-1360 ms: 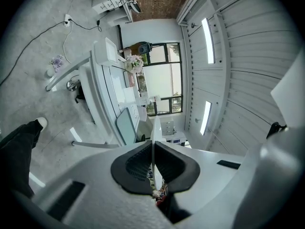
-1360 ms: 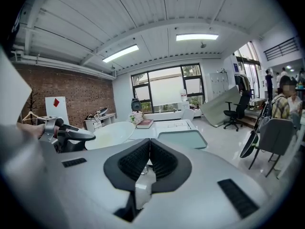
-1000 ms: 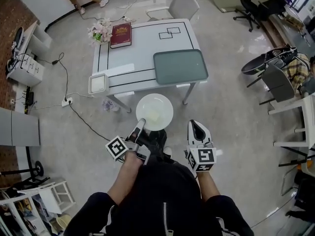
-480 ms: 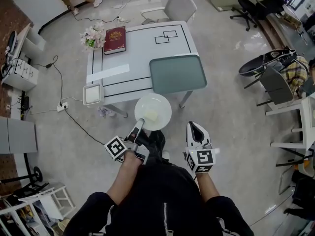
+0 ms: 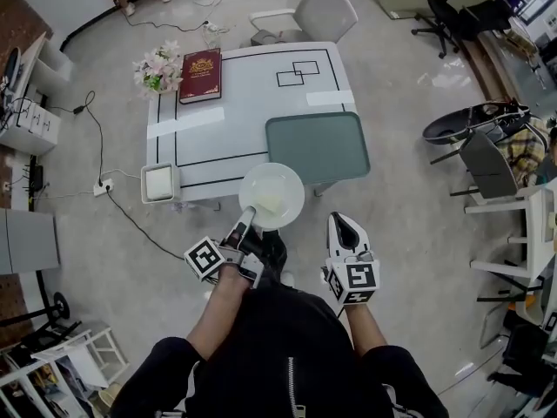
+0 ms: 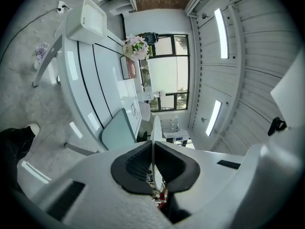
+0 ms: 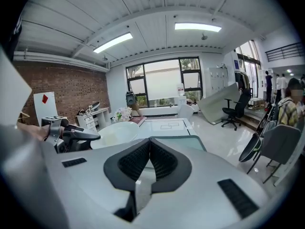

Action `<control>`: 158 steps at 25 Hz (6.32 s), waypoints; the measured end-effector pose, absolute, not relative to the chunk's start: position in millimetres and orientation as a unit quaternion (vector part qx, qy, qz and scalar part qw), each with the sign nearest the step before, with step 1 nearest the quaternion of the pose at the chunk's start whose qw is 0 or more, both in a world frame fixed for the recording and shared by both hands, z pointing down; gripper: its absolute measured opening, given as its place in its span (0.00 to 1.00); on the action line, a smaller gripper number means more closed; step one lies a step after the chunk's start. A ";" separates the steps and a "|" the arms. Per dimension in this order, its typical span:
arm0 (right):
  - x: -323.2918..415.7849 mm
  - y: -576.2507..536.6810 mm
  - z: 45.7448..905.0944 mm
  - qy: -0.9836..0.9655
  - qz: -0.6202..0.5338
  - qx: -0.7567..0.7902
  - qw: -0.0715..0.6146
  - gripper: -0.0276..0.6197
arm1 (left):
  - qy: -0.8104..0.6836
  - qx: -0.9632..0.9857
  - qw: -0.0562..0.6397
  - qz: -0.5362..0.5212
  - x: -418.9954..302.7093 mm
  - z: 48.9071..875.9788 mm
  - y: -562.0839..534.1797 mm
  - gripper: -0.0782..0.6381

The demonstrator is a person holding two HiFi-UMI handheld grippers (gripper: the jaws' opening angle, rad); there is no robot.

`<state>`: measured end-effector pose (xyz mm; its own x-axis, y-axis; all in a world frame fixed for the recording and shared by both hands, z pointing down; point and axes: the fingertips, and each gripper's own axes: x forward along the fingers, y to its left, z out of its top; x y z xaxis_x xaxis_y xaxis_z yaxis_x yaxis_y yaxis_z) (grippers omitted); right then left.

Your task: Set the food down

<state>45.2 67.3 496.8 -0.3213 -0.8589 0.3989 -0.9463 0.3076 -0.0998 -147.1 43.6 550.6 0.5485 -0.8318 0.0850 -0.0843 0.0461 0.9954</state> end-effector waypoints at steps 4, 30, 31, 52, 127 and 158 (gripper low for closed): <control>38.2 38.3 497.1 -0.797 0.163 0.565 0.139 0.06 | -0.368 0.619 0.626 -0.299 -150.5 553.0 15.3 0.13; 46.2 -98.0 502.5 -0.772 0.186 0.592 0.142 0.06 | -0.352 0.629 0.651 -0.239 -131.8 574.8 -126.8 0.13; 47.7 -101.2 504.1 -0.772 0.188 0.590 0.142 0.06 | -0.355 0.629 0.650 -0.236 -130.3 576.3 -129.4 0.13; 95.2 -129.4 509.7 -0.788 0.184 0.566 0.159 0.06 | -0.365 0.608 0.661 -0.246 -73.9 600.1 -149.1 0.13; 207.8 -86.5 525.5 -0.687 0.228 0.673 0.150 0.06 | -0.389 0.651 0.651 -0.044 30.7 709.5 -181.6 0.59; 159.4 -89.4 511.9 -0.734 0.215 0.630 0.135 0.06 | -0.362 0.876 0.281 0.147 20.1 609.3 -164.1 0.86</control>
